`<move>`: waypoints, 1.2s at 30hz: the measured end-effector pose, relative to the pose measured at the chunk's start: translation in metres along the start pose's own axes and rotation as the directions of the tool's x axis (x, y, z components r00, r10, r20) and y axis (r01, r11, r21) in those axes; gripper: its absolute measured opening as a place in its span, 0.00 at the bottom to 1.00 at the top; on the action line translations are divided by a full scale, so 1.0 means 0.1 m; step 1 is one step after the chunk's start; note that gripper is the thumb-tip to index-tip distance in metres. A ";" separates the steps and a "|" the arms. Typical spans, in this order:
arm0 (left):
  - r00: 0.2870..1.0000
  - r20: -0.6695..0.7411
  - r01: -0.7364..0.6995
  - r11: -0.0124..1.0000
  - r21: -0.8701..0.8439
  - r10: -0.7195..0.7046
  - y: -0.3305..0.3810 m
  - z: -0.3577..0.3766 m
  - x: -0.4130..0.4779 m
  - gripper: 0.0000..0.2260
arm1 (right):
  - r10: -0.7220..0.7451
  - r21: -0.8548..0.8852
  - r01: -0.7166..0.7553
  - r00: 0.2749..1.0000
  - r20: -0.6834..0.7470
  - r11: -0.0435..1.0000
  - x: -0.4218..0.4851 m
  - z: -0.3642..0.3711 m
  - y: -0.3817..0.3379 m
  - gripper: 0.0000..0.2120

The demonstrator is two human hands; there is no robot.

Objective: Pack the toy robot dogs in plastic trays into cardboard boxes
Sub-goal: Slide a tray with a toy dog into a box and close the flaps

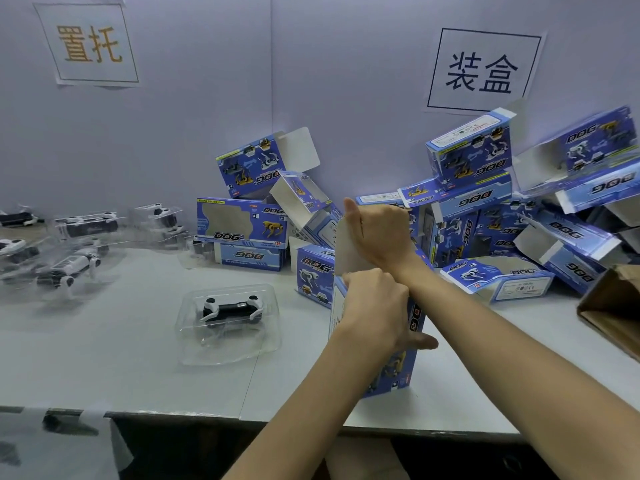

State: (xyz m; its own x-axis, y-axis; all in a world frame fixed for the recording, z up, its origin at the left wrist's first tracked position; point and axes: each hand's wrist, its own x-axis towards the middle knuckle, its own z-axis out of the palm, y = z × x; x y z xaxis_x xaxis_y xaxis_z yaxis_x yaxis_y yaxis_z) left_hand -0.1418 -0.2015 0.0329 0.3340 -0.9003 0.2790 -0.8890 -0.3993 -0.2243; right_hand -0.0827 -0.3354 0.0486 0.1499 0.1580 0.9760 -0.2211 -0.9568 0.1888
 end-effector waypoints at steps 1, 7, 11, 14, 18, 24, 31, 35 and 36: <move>1.000 0.005 0.002 1.000 -0.001 -0.002 0.00 0.00 0.00 0.30 | -0.005 0.005 0.005 1.000 -0.008 1.000 0.00 -0.01 0.00 0.36; 0.999 0.030 0.015 1.000 -0.009 -0.015 0.01 -0.01 -0.01 0.30 | -0.030 0.067 0.031 0.999 -0.013 0.997 -0.01 -0.02 0.00 0.34; 0.998 0.055 0.037 0.999 -0.020 -0.036 0.01 -0.04 -0.01 0.31 | -0.043 0.088 0.043 0.999 -0.001 0.995 -0.01 0.00 0.02 0.34; 0.997 0.062 0.040 0.999 -0.033 -0.038 0.02 -0.05 -0.03 0.31 | -0.024 0.086 0.019 0.998 0.050 0.996 -0.01 0.05 0.02 0.36; 0.996 0.081 0.047 0.998 -0.035 -0.044 0.03 -0.07 -0.04 0.31 | -0.013 0.251 0.003 0.999 0.038 0.968 0.09 -0.04 -0.10 0.30; 0.997 0.072 0.034 0.999 -0.019 -0.033 0.04 -0.08 -0.05 0.29 | 0.008 0.151 -0.061 0.944 0.329 0.987 -0.04 0.04 -0.06 0.32; 0.998 0.043 0.044 0.997 -0.061 -0.041 0.04 -0.06 -0.07 0.31 | 0.178 0.147 -0.438 0.617 0.767 0.887 0.04 -0.20 0.05 0.31; 0.994 0.058 0.097 0.989 -0.112 -0.091 0.04 0.00 -0.07 0.28 | 0.100 0.186 -0.529 0.466 0.879 0.828 0.19 -0.52 0.06 0.23; 0.993 0.054 0.114 0.986 -0.123 -0.108 0.04 0.03 -0.07 0.26 | 0.087 0.184 -0.545 0.433 0.897 0.818 0.22 -0.59 0.07 0.23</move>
State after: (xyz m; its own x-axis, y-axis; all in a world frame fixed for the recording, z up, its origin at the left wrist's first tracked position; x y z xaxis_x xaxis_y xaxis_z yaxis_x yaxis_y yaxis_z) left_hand -0.1469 -0.1972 0.0271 0.4447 -0.8597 0.2512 -0.8766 -0.4753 -0.0748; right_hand -0.1381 -0.3241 0.0773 0.9104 -0.2334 0.3415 -0.0850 -0.9135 -0.3979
